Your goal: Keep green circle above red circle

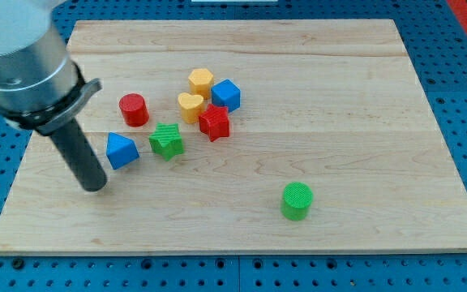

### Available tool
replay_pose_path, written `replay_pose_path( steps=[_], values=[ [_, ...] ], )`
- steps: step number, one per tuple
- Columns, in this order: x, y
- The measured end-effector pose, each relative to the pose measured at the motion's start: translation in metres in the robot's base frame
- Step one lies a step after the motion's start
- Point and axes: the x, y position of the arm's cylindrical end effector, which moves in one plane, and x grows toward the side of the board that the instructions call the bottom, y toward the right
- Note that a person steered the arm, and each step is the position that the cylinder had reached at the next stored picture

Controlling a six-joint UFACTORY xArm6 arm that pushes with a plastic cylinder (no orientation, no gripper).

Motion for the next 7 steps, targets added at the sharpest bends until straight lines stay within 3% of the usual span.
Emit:
replay_pose_path(
  steps=[3, 5, 6, 7],
  values=[
    [-0.068, 0.007],
    [-0.009, 0.026],
    [0.003, 0.117],
    [0.048, 0.128]
  ],
)
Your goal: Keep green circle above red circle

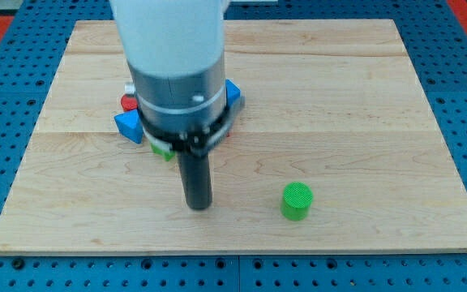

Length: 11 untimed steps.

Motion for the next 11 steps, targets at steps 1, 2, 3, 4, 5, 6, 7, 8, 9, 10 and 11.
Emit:
replay_pose_path(
  steps=[1, 2, 3, 4, 5, 6, 7, 8, 9, 10, 11],
  values=[
    [0.026, 0.046],
    [0.012, 0.123],
    [-0.010, 0.149],
    [-0.049, 0.148],
    [-0.085, 0.156],
    [-0.127, 0.159],
    [-0.170, 0.159],
    [-0.206, 0.162],
    [-0.231, 0.213],
    [-0.240, 0.176],
    [-0.234, 0.128]
  ],
)
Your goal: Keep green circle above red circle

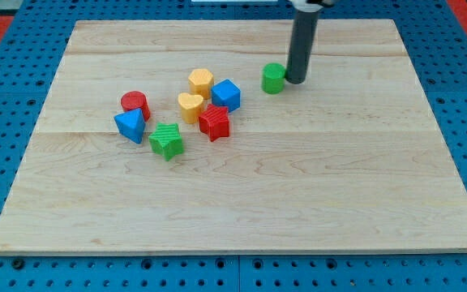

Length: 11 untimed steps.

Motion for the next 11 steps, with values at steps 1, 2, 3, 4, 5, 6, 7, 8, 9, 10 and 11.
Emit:
replay_pose_path(
  steps=[1, 2, 3, 4, 5, 6, 7, 8, 9, 10, 11],
  values=[
    [0.015, -0.013],
    [0.017, -0.027],
    [0.013, -0.052],
    [-0.006, -0.076],
    [-0.028, -0.112],
    [-0.032, -0.155],
    [-0.041, -0.161],
    [-0.071, -0.170],
    [-0.100, -0.184],
    [-0.102, -0.214],
    [-0.073, -0.222]
  ],
)
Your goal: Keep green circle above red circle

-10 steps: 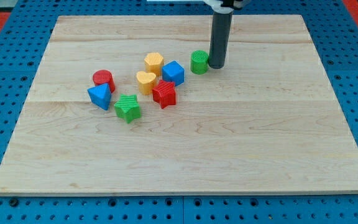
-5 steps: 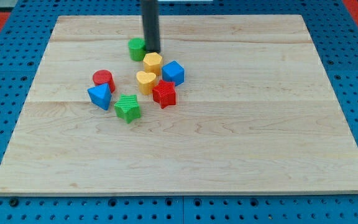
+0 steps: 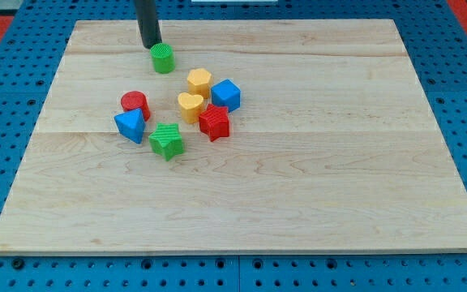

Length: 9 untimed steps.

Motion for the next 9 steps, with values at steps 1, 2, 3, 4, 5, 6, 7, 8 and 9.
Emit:
replay_pose_path(
  steps=[1, 2, 3, 4, 5, 6, 7, 8, 9],
  values=[
    [0.032, 0.007],
    [0.055, 0.008],
    [0.034, 0.007],
    [0.022, 0.046],
    [0.029, 0.080],
    [0.043, 0.062],
    [0.047, 0.021],
    [0.050, 0.022],
    [0.040, -0.007]
  ],
)
